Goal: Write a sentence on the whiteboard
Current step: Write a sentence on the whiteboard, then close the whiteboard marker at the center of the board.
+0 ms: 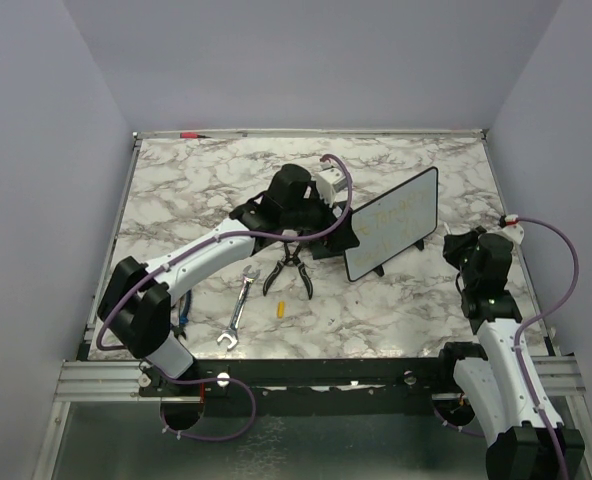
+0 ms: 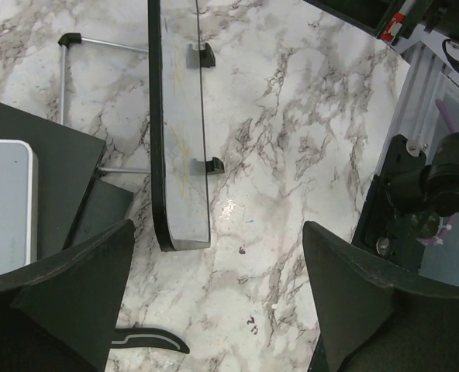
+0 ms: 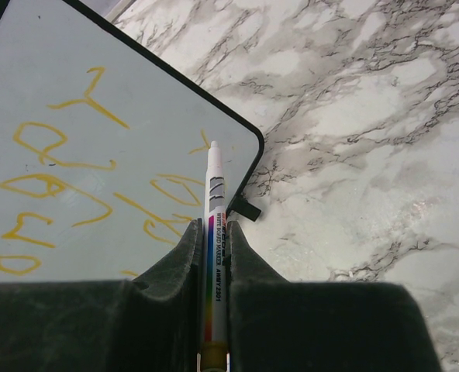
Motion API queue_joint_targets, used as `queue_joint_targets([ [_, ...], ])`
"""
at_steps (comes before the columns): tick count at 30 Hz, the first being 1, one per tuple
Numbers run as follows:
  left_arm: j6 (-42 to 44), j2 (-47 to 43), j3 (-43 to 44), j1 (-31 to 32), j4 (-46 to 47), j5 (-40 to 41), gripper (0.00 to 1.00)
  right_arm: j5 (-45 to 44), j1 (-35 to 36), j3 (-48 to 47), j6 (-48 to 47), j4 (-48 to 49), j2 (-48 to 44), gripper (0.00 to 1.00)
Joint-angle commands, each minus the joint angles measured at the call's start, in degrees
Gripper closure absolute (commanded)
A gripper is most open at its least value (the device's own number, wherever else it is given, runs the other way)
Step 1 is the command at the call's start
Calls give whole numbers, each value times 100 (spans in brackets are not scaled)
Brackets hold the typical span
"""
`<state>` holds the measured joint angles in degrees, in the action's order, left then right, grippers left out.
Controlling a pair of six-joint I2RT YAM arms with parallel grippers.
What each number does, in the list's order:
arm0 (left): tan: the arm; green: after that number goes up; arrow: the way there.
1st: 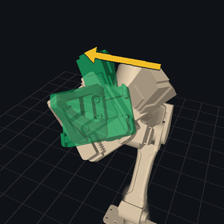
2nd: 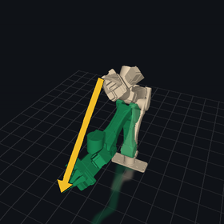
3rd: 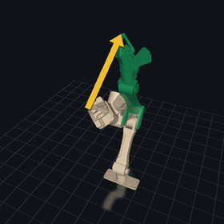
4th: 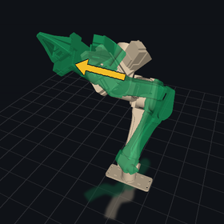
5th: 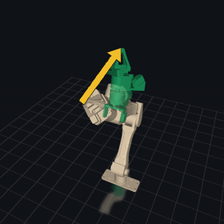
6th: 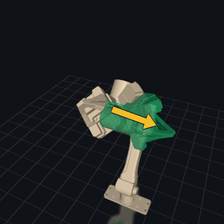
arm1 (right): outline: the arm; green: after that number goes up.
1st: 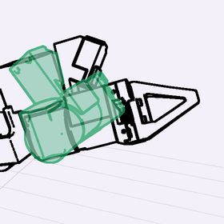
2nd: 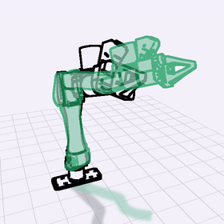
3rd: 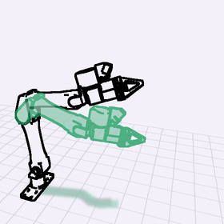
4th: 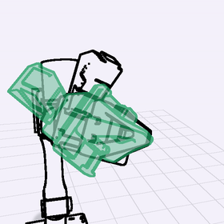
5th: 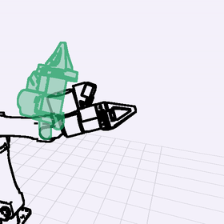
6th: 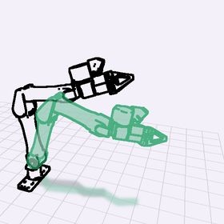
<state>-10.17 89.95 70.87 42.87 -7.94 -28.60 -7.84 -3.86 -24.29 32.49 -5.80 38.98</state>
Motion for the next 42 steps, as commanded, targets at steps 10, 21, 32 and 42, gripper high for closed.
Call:
queue_joint_targets([
  [10,310,-1345,-822,31,11,1959,10,1268,-36,-184,-136,-695,-424,99],
  [21,-1031,-2713,-2439,66,-31,3202,13,3250,-36,83,-155,-1091,-771,99],
  [32,-2207,-2527,-3579,567,-330,4317,26,4394,-36,738,-4,-674,-1142,99],
  [42,-2438,-1606,-3358,1217,-888,5002,38,4578,-36,714,-181,-703,-1249,99],
])
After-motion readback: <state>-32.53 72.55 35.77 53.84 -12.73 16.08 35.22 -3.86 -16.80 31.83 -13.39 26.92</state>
